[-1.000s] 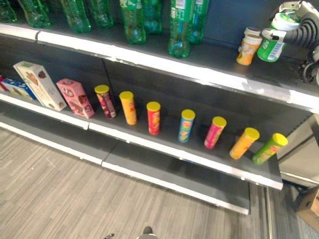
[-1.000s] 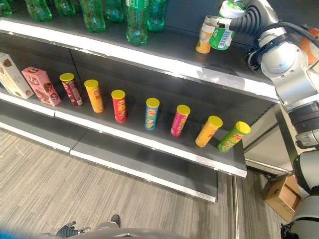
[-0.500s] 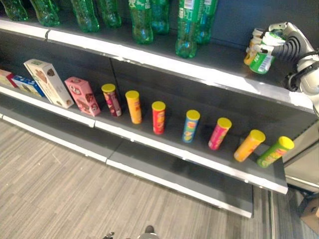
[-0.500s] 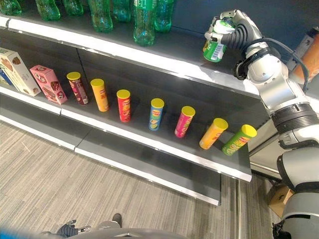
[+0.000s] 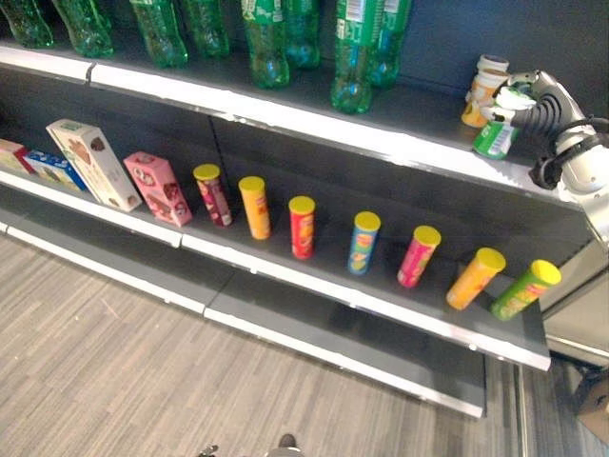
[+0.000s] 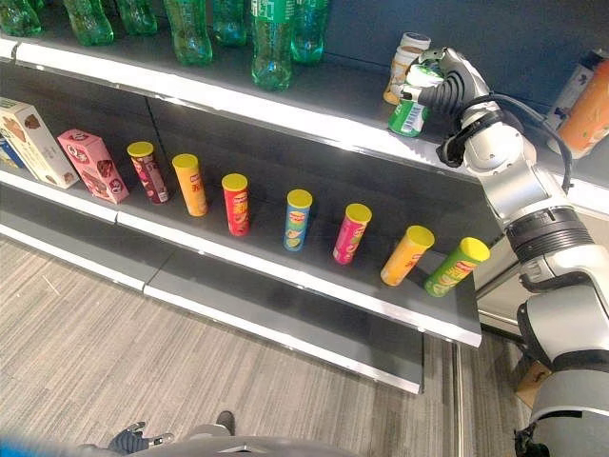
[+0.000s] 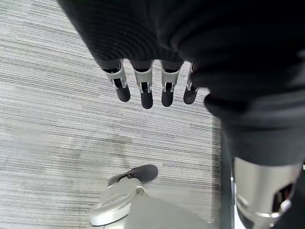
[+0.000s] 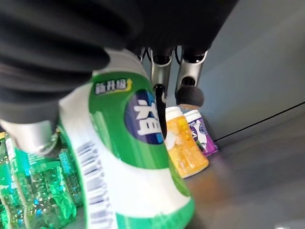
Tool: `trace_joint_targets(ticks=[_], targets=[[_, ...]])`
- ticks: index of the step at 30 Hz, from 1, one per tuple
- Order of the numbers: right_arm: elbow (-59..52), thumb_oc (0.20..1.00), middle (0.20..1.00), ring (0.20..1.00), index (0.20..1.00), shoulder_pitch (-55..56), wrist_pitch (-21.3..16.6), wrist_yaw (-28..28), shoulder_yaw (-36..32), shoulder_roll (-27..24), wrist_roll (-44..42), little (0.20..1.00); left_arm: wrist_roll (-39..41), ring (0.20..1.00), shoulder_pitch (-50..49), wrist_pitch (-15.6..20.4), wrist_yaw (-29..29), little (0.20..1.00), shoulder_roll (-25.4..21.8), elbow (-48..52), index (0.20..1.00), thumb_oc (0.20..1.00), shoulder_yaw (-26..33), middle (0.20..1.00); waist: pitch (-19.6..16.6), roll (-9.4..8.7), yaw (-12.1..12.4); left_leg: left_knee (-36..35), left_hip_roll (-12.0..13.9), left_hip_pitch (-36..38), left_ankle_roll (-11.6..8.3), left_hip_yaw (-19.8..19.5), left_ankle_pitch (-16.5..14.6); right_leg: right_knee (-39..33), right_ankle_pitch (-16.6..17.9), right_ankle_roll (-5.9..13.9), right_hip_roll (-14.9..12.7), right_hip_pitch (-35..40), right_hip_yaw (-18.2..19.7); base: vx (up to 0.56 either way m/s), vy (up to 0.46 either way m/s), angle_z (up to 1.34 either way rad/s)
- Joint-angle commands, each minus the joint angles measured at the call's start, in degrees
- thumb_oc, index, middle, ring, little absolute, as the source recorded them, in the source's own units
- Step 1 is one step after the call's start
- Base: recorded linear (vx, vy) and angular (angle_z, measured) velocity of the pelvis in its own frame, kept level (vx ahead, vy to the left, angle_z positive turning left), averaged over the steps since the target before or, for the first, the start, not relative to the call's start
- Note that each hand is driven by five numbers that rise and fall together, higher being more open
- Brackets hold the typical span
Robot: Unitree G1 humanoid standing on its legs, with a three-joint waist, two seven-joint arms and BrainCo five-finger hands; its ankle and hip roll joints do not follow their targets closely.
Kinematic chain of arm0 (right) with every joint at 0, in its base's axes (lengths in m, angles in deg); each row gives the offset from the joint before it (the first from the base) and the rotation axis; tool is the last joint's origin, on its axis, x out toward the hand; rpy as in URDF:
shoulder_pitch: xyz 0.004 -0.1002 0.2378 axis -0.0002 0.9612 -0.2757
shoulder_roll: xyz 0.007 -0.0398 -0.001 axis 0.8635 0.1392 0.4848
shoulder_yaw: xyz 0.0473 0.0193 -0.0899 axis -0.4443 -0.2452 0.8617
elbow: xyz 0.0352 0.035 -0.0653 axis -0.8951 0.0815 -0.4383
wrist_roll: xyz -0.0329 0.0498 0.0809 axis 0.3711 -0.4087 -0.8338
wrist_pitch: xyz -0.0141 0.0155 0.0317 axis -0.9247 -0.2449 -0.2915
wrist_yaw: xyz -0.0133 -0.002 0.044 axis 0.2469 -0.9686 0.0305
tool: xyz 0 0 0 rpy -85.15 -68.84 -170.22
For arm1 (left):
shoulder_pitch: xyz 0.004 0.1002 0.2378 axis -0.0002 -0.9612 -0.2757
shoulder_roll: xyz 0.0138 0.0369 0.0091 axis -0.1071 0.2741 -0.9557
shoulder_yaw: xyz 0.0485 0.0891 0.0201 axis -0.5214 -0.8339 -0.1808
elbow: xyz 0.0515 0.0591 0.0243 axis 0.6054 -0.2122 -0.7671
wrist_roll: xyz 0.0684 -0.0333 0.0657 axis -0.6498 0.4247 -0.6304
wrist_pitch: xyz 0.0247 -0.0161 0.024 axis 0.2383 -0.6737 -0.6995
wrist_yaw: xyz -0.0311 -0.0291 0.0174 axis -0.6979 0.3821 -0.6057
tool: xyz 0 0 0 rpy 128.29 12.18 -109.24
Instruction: Put the goods on the table back onto the shelves and tidy them up.
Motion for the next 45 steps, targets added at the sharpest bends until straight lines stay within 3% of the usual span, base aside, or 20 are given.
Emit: trace_joint_targets(ticks=[1, 23, 45], targets=[[3.6, 0.2, 0.2, 0.2, 0.2, -5.0, -0.4, -1.7, 1.7, 0.4, 1.3, 0.2, 2.9, 1.0, 1.8, 0.8, 1.1, 1.0, -1.5, 0.0, 1.0, 1.0, -2.2, 1.0, -0.5, -0.42, 2.6, 1.6, 4.4, 1.4, -3.81, 4.9, -2.0, 4.1, -2.2, 0.44, -1.3, -1.6, -0.1, 0.0, 0.0, 0.0], [11.5, 0.2, 0.2, 0.2, 0.2, -9.4, 0.9, -5.0, 3.1, 2.1, 5.7, 0.2, 3.0, 1.0, 1.2, 0.8, 1.5, 1.0, -1.7, -0.1, 1.0, 1.0, -2.7, 1.0, -0.3, -0.51, 4.2, 1.4, 4.0, 1.2, -3.58, 3.9, -2.1, 4.2, -2.1, 0.47, -1.4, -1.3, -0.7, 0.0, 0.0, 0.0], [11.3, 0.2, 0.2, 0.2, 0.2, -8.3, 1.4, -5.6, 2.3, 3.2, 6.2, 0.2, 3.0, 1.0, 1.3, 0.5, 1.7, 1.0, -1.5, 0.1, 1.0, 1.0, -2.8, 1.0, -0.5, -0.36, 3.5, 1.2, 4.2, 2.4, -3.55, 4.6, -2.5, 4.1, -1.9, 0.49, -1.4, -1.2, 0.0, 0.0, 0.0, 0.0]])
